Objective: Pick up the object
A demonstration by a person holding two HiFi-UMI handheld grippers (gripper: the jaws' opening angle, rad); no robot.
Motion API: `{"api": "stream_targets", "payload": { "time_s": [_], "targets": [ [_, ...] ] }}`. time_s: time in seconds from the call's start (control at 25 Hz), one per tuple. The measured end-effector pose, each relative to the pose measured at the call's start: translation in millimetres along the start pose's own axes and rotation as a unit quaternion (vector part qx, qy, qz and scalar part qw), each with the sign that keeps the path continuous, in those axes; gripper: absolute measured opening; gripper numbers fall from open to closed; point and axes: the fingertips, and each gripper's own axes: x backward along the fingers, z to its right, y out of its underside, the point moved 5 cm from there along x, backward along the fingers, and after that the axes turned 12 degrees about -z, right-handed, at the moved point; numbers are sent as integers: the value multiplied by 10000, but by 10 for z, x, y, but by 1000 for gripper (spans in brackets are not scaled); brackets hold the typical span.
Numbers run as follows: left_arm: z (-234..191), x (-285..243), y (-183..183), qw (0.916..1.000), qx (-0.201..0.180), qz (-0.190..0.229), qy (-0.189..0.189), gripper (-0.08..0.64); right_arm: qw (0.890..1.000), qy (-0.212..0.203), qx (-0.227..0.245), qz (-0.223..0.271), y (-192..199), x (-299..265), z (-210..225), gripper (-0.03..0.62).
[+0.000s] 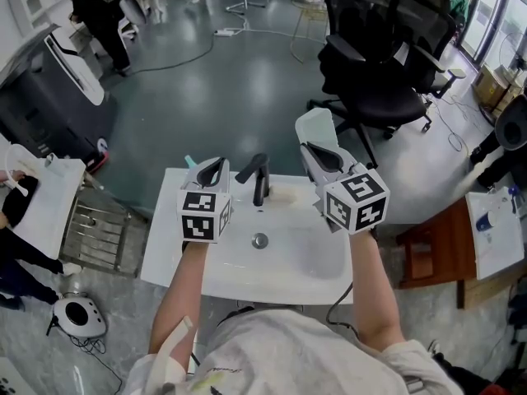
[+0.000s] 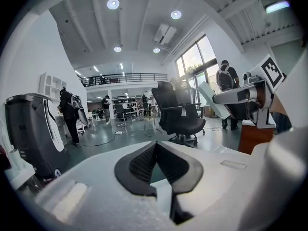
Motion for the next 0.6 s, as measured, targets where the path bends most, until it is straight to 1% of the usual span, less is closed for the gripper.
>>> {"api": "stream_targets", "payload": {
  "time_s": [0.6],
  "targets": [
    [-45, 42, 3, 10000, 41, 3, -46, -2, 10000, 7, 31, -38, -7, -8, -15, 9]
  ]
}}
